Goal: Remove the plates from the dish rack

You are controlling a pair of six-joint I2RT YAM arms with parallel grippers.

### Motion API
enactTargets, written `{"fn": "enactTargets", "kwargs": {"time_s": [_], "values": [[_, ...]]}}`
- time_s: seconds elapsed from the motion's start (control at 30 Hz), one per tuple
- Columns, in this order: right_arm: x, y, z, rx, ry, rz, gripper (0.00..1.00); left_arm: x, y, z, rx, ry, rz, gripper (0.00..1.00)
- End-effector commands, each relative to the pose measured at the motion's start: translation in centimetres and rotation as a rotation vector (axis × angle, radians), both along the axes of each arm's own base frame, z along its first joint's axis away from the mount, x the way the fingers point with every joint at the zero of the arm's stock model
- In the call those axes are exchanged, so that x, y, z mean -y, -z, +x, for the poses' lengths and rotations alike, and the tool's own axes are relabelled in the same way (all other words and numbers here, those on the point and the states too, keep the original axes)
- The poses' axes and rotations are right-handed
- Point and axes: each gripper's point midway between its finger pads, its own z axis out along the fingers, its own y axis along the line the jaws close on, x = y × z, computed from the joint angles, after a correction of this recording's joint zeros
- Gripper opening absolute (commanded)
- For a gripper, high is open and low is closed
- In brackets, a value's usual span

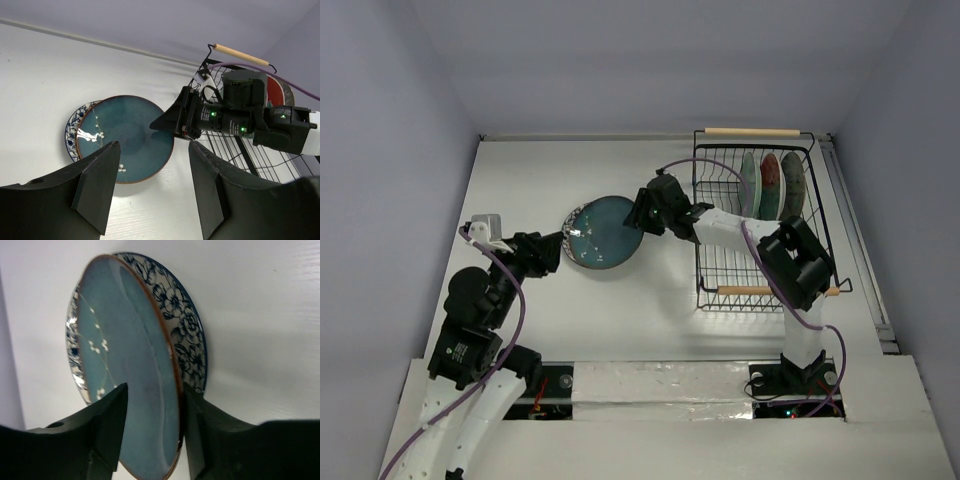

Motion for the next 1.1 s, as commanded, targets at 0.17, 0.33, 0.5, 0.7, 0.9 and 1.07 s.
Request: {"fn": "enactTargets", "kwargs": {"time_s": [0.17, 0.33, 0.5, 0.7, 0.9, 1.07], "values": [[0.7, -1.2, 0.2, 0.071, -0.006, -0.044, 0.72, 0.1, -1.2, -0.2, 0.051, 0.008, -0.026, 0.54], [1.1, 0.0, 0.0, 0.069, -0.016, -0.115, 0.88, 0.1, -1.3, -0.3, 0.055, 0.01, -0.029, 0.54], [0.6, -0.8, -0.3, 0.097, -0.058, -0.176, 0.99, 0.1, -1.3, -0.3, 0.055, 0.01, -0.029, 0.54], [-0.1, -4.6, -1.4, 0.152, -0.133, -0.179, 0.98, 0.1, -1.3, -0.3, 0.055, 0.01, -0.029, 0.54], [1.4, -5.1, -1.2, 0.178, -0.081, -0.249, 0.81, 0.1, -1.4, -0.4, 0.059, 0.01, -0.031, 0.54], [4.2, -11.1, -1.4, 0.293, -0.028, -0.294, 0.57, 0.1, -1.3, -0.3, 0.056, 0.01, -0.03, 0.54]]}}
